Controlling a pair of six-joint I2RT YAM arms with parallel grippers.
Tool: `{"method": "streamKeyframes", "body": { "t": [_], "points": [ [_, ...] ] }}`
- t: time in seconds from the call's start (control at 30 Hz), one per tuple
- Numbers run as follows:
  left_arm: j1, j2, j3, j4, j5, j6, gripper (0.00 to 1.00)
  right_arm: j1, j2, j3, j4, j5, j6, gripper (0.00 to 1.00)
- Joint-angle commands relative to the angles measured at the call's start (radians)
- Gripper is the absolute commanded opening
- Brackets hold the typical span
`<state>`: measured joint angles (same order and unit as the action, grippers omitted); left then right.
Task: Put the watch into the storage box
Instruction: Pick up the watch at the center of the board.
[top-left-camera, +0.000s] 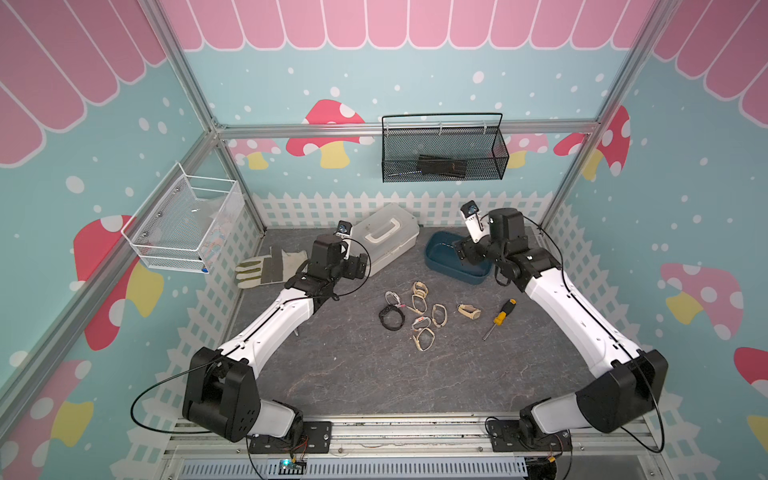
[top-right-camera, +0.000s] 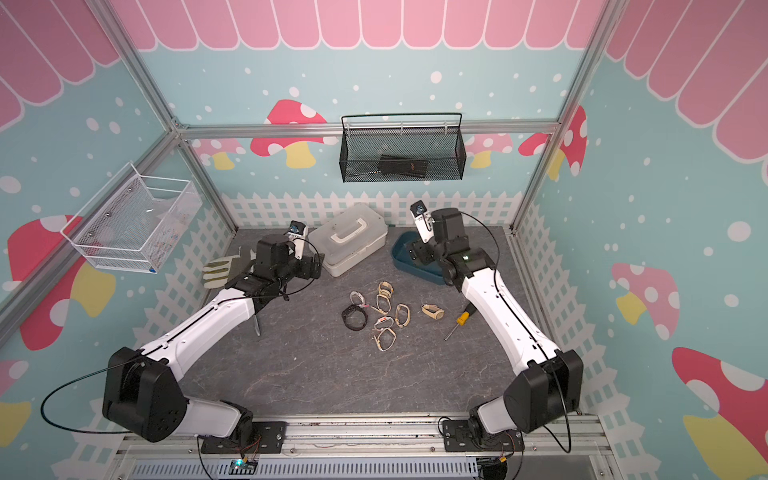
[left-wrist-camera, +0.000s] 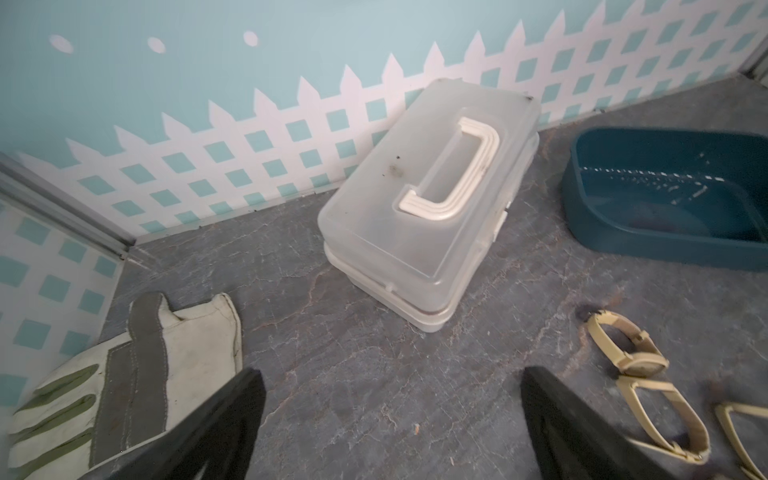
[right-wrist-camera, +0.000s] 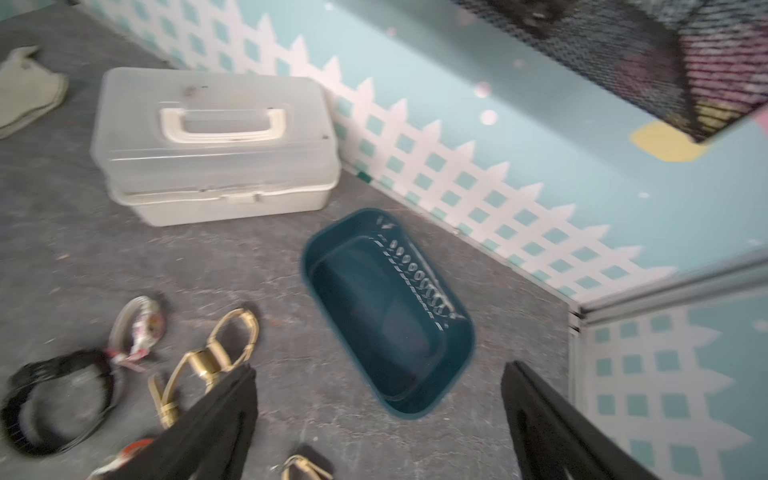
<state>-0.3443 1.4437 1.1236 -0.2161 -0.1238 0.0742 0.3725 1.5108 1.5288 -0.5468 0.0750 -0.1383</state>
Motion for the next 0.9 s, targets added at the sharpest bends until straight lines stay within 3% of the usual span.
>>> {"method": "streamKeyframes", "body": {
  "t": [0.0, 0.13, 0.33, 0.87],
  "points": [
    [-0.016, 0.015, 0.036, -0.128, 0.071, 0.032, 0.99, -0.004, 0.126, 0.171, -0.496, -0.063, -0.016, 0.92],
    [-0.025, 0.031, 0.036, -0.128, 0.118, 0.021, 0.99, -0.002, 0.235, 0.238, -0.683, -0.059, -0.020, 0.90],
    [-0.044, 0.052, 0.043, -0.126, 0.137, 0.016, 0.99, -0.006, 0.350, 0.218, -0.730, -0.069, -0.015, 0.83],
    [-0.056, 0.076, 0.036, -0.127, 0.132, 0.015, 0.99, -0.029, 0.536, 0.148, -0.654, -0.132, -0.026, 0.55]
  ]
}}
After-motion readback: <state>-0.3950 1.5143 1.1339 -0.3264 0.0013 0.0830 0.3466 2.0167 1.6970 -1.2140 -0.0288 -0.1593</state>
